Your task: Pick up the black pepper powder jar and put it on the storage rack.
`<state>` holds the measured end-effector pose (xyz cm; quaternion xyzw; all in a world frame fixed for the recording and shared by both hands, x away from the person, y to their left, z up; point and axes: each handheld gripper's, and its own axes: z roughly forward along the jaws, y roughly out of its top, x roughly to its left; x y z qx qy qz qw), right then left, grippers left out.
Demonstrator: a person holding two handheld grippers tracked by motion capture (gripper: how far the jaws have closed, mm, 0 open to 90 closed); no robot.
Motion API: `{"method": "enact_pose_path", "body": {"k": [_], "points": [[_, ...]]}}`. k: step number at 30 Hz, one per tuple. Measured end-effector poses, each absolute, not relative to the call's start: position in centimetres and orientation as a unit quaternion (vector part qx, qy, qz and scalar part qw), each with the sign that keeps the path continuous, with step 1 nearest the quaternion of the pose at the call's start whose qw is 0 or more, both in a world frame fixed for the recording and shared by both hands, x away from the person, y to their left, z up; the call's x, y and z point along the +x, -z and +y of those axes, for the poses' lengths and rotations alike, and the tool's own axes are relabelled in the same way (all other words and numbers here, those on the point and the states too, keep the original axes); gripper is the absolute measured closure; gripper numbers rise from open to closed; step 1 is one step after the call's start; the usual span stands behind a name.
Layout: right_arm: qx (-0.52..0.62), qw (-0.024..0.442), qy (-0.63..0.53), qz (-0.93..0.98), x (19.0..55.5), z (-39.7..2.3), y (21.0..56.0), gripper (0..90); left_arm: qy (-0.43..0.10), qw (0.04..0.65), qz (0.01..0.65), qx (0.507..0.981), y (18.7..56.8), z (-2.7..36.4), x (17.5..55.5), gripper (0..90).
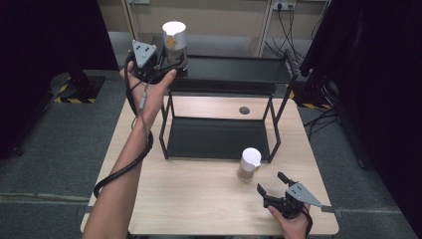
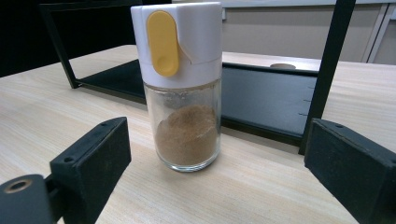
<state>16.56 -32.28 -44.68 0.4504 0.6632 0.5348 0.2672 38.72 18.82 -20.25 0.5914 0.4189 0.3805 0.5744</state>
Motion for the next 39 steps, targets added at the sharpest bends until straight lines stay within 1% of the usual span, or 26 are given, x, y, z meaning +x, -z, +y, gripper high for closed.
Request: {"method": "enact_pose_path", "body": {"k": [8, 16, 19, 39], "points": [[0.451, 0.267, -0.535, 0.663, 16.6, -32.3, 44.7, 7.4, -0.385, 0.57, 0.409, 0.6, 21.0, 18.8, 37.9, 13.6], [0.451, 0.266, -0.535, 0.663, 16.6, -32.3, 44.7, 7.4, -0.383, 0.581, 0.398, 0.598, 22.1, 18.8, 36.9, 13.7], [0.451, 0.266, -0.534, 0.664, 16.6, -32.2, 44.6, 7.4, -0.376, 0.584, 0.403, 0.596, 22.4, 18.9, 36.6, 13.8], [0.45, 0.268, -0.534, 0.664, 16.5, -32.2, 44.7, 7.4, -0.373, 0.584, 0.395, 0.603, 25.3, 19.7, 34.7, 13.7]]}}
